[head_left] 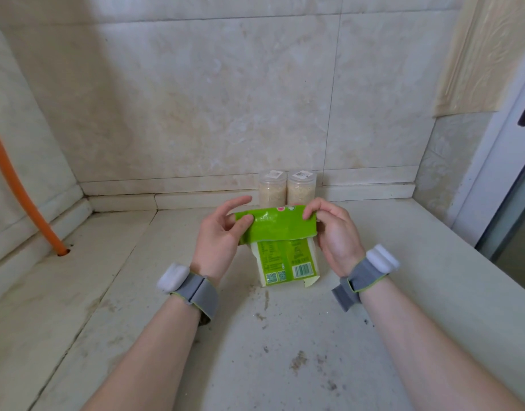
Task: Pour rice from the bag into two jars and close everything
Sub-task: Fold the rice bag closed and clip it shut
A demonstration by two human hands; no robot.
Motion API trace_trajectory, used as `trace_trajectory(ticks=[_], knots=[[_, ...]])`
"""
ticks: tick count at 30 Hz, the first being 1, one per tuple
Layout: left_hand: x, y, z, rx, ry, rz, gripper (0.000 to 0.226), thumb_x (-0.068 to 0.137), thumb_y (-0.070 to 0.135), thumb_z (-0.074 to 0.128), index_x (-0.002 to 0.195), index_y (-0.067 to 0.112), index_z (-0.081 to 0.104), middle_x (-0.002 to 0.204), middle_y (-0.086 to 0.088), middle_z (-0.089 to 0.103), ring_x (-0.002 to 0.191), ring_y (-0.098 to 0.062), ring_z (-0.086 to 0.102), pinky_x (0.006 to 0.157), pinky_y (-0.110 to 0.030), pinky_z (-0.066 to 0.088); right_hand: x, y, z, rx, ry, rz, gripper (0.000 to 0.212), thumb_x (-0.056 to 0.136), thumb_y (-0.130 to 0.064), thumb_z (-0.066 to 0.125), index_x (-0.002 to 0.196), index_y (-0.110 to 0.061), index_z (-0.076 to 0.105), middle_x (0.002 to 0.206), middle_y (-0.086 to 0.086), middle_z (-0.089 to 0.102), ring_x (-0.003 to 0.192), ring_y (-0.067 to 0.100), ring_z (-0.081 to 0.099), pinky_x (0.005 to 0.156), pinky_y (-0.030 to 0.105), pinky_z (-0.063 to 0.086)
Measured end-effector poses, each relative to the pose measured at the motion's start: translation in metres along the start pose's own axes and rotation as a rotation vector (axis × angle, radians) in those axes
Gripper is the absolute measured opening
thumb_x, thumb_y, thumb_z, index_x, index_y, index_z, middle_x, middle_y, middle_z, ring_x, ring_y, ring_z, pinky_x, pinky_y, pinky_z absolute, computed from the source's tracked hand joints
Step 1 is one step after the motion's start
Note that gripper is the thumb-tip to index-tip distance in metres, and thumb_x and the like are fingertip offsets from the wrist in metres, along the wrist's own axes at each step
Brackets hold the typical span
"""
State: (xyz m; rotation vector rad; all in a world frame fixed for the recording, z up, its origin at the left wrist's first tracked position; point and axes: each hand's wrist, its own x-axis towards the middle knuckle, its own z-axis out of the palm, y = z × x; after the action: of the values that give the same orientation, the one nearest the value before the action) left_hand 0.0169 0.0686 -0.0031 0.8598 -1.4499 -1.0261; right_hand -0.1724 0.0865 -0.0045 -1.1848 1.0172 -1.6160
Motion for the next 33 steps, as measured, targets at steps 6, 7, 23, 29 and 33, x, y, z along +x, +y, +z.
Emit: trace_trajectory(ticks=[6, 7, 23, 29, 33], knots=[[-0.005, 0.008, 0.007, 0.001, 0.017, 0.12, 0.016, 0.089, -0.001, 0.059, 0.089, 0.013, 0.066, 0.07, 0.006, 0.073, 0.068, -0.003, 0.066, 0.061, -0.017, 0.052, -0.009, -0.015, 0.004, -0.689, 0.193, -0.614, 0.014, 0.088, -0.024, 0.062, 0.089, -0.016, 0.073, 0.093, -0.001, 0.07, 0.092, 0.013, 0.062, 0.087, 0.029, 0.049], [-0.006, 0.009, 0.009, -0.006, 0.0, 0.139, 0.016, 0.088, -0.002, 0.06, 0.088, 0.012, 0.067, 0.075, 0.006, 0.075, 0.071, -0.005, 0.067, 0.062, -0.017, 0.052, -0.01, -0.012, 0.006, -0.898, 0.149, -0.725, 0.019, 0.085, -0.032, 0.064, 0.088, -0.017, 0.076, 0.091, -0.004, 0.07, 0.093, 0.014, 0.06, 0.089, 0.028, 0.045], [-0.002, 0.004, 0.004, -0.02, 0.088, 0.019, 0.019, 0.08, 0.003, 0.071, 0.077, 0.021, 0.076, 0.075, 0.005, 0.075, 0.066, -0.009, 0.064, 0.063, -0.024, 0.055, -0.004, -0.016, -0.015, -1.063, 0.047, -0.606, 0.028, 0.081, -0.046, 0.062, 0.075, -0.023, 0.076, 0.078, -0.009, 0.071, 0.077, 0.012, 0.06, 0.096, 0.038, 0.04], [-0.001, 0.002, 0.001, -0.062, 0.121, -0.05, 0.015, 0.083, 0.002, 0.068, 0.083, 0.016, 0.073, 0.072, 0.005, 0.073, 0.066, -0.008, 0.067, 0.062, -0.023, 0.058, -0.008, -0.022, -0.021, -0.782, 0.039, -0.324, 0.014, 0.088, -0.017, 0.066, 0.095, -0.022, 0.077, 0.089, -0.014, 0.073, 0.084, -0.012, 0.064, 0.081, 0.0, 0.042], [0.0, -0.001, 0.002, -0.092, 0.077, -0.124, 0.007, 0.083, 0.006, 0.068, 0.086, 0.012, 0.072, 0.077, -0.004, 0.065, 0.069, -0.01, 0.065, 0.068, -0.028, 0.059, -0.007, -0.021, -0.02, -0.684, 0.057, -0.285, 0.018, 0.088, -0.014, 0.066, 0.094, -0.028, 0.075, 0.089, -0.016, 0.072, 0.085, -0.014, 0.065, 0.083, 0.004, 0.047]])
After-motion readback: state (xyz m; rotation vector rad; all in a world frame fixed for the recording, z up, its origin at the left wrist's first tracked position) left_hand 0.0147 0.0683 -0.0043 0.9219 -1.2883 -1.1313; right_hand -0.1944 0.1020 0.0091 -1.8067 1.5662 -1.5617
